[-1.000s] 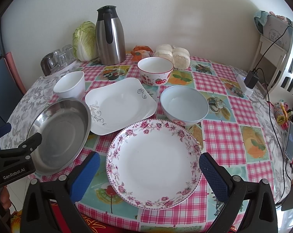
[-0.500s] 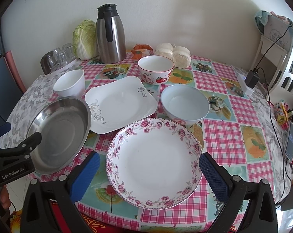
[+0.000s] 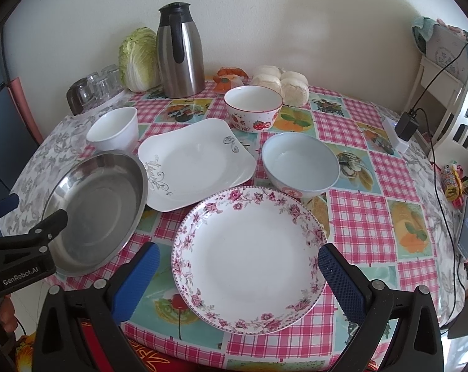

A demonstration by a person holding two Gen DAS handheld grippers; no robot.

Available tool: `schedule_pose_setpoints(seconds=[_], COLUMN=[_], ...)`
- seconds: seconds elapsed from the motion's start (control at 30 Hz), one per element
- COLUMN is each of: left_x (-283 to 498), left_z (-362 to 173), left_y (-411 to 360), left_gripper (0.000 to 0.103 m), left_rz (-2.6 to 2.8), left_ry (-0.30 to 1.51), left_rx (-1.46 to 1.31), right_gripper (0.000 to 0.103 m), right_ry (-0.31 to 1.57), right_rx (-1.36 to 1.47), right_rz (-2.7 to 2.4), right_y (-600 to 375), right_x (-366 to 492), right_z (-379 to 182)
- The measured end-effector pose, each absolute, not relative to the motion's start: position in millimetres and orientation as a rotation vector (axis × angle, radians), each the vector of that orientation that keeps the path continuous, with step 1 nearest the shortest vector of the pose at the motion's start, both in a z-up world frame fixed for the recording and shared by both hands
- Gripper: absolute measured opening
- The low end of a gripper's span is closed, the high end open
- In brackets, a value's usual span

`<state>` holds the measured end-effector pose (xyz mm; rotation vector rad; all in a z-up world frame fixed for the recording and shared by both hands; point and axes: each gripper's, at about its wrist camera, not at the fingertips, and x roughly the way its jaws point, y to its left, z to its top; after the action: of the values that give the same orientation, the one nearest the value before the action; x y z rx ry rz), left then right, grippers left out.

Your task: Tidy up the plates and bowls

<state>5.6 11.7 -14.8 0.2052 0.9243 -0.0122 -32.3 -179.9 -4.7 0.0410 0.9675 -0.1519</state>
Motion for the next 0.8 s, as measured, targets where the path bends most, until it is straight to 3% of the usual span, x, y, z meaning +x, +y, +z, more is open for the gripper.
schedule_pose_setpoints(seconds=[0.8], left_x=[40], left_z=[-46], left_y=[143], left_gripper=[0.103], left_rz=[0.119], left_ry=[0.894], left_rx=[-0.181], right_gripper=[0.103], right_ry=[1.100], right_rx=[0.015], right_rz=[0.092], right_y=[-111], right_x=[50], right_z=[-48])
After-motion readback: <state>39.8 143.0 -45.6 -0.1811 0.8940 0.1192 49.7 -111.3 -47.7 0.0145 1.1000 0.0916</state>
